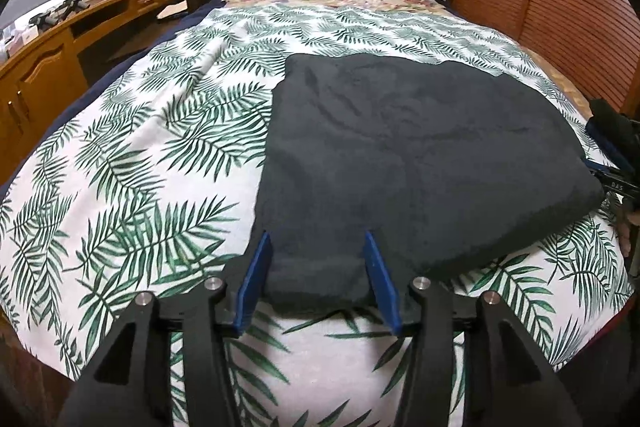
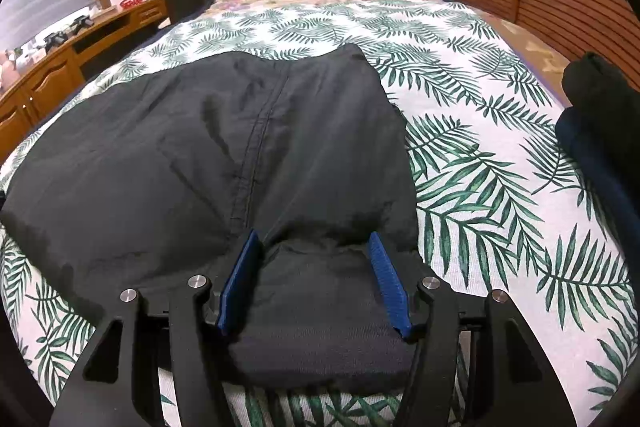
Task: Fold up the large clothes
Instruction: 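Grasp the folded jacket edge with both grippers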
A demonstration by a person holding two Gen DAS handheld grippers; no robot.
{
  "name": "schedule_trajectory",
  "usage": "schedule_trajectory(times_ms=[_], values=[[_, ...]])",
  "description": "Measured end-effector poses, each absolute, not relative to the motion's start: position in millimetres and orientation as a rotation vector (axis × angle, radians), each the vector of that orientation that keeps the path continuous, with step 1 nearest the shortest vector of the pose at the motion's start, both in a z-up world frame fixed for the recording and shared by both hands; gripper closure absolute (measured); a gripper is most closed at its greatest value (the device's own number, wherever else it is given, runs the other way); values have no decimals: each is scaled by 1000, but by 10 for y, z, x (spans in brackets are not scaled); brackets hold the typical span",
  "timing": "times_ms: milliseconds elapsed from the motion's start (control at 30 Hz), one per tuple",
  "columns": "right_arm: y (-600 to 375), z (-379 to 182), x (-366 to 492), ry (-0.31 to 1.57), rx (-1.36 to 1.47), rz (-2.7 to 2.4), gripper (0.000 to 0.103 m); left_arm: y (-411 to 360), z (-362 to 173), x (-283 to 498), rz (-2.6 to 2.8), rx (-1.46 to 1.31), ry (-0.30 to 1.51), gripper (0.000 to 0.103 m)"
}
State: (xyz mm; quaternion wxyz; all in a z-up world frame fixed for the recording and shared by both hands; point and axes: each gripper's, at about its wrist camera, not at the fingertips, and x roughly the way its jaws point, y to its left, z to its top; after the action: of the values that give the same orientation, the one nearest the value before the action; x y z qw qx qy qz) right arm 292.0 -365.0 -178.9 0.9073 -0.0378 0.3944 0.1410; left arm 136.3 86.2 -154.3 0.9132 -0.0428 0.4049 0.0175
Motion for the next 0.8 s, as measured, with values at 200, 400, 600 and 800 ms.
schedule_trajectory(times_ms=[200,400,600,800], values=[[-3650,-1790,2917,815,-79,289,44,954,-1585,1310,71,-94,845,52],[-3642,-1775,2912,812,-89,282,41,1005,-1652,1292,63,-121,857,52],[-3624,-1588,2780,766,-124,294,40,992,-1692,1302,63,-127,864,52],[-3389,-1418,2585,712,-181,355,32,988,-1706,1298,64,-135,862,52]])
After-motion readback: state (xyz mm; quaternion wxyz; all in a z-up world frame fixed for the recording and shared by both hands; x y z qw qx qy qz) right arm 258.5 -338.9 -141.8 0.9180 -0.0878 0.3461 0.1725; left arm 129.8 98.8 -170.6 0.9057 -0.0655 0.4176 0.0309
